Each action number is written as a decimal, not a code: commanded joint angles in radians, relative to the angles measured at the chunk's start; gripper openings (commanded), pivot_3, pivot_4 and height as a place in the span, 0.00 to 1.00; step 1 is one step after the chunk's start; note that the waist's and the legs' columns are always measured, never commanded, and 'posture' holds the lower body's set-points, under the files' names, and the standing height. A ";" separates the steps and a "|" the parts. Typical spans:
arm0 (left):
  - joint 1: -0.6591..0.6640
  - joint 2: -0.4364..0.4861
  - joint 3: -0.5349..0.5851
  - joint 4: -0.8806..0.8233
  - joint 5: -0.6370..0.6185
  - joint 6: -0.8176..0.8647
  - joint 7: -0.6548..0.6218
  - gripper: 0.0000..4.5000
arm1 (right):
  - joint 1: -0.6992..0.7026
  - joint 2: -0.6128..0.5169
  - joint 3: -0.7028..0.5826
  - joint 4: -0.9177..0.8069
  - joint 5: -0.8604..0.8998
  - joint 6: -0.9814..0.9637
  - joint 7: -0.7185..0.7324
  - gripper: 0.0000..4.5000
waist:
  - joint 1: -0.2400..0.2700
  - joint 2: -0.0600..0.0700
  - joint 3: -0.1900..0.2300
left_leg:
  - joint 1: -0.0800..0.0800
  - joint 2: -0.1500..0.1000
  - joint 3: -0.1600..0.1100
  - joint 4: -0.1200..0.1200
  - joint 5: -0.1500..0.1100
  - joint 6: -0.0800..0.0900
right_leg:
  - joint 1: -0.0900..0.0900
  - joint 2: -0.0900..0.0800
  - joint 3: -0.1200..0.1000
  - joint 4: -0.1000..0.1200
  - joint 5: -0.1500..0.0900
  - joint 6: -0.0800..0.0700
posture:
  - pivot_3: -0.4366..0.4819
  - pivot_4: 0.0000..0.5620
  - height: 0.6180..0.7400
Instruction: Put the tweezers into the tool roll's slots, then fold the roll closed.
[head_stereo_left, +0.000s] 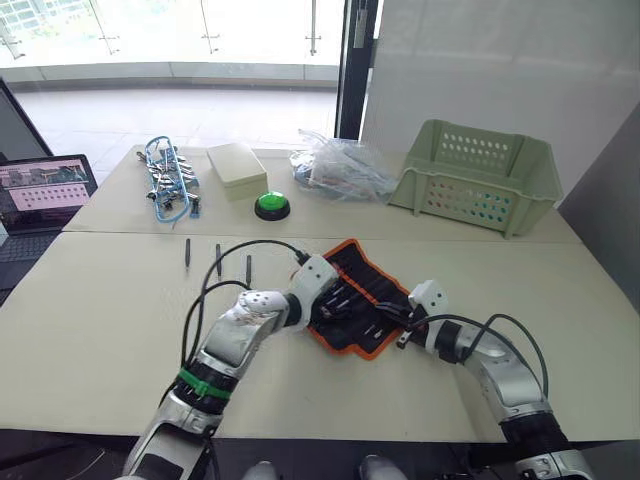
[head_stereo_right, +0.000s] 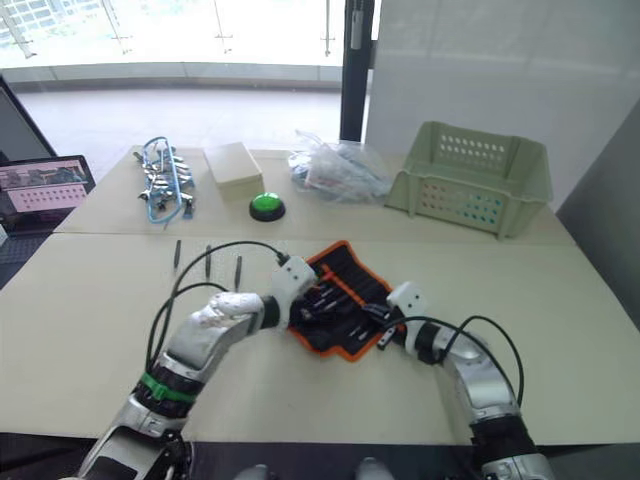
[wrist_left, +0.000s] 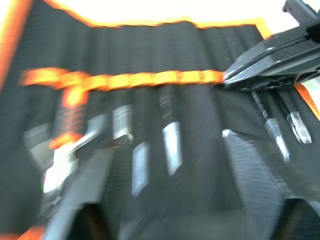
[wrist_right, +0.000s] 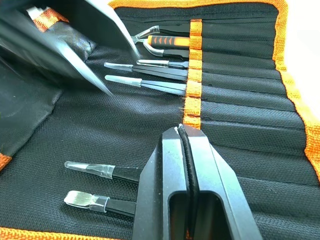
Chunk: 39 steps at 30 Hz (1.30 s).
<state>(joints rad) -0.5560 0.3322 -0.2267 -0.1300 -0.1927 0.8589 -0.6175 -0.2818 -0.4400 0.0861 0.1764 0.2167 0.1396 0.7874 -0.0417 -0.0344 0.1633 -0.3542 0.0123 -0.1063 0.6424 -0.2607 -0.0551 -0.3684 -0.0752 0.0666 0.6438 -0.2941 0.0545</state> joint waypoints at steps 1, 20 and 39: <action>-0.001 0.057 0.119 -0.140 -0.075 0.062 -0.021 0.99 | 0.026 0.003 0.042 0.085 -0.043 0.039 0.009 0.00 | -0.002 0.000 0.000 | 0.000 0.000 0.000 0.000 0.000 0.000 | 0.000 0.000 0.000 0.000 0.000 0.000 | 0.48 0.27 1.00; 0.563 -0.020 0.764 -0.324 -0.102 -0.256 0.299 0.99 | -0.031 -0.005 0.059 0.185 -0.061 -0.011 0.051 0.00 | -0.002 0.000 -0.001 | 0.002 0.001 0.000 0.000 0.000 0.000 | 0.001 0.000 0.001 0.000 0.001 -0.002 | 0.48 0.27 1.00; 0.844 -0.154 0.738 -0.275 -0.115 -0.535 0.368 0.99 | -0.026 -0.003 0.062 0.203 -0.062 -0.024 0.061 0.00 | 0.009 -0.004 -0.003 | 0.001 0.001 0.001 0.000 0.000 0.000 | 0.001 0.000 0.000 -0.003 0.002 -0.003 | 0.48 0.27 1.00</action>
<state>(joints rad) 0.2849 0.1772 0.5094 -0.3923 -0.2998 0.3533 -0.2558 -0.3604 -0.4373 0.1097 0.3089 0.2077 0.0834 0.8442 -0.0327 -0.0381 0.1603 -0.3533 0.0131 -0.1055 0.6423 -0.2609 -0.0553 -0.3671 -0.0756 0.0669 0.6406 -0.2925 0.0517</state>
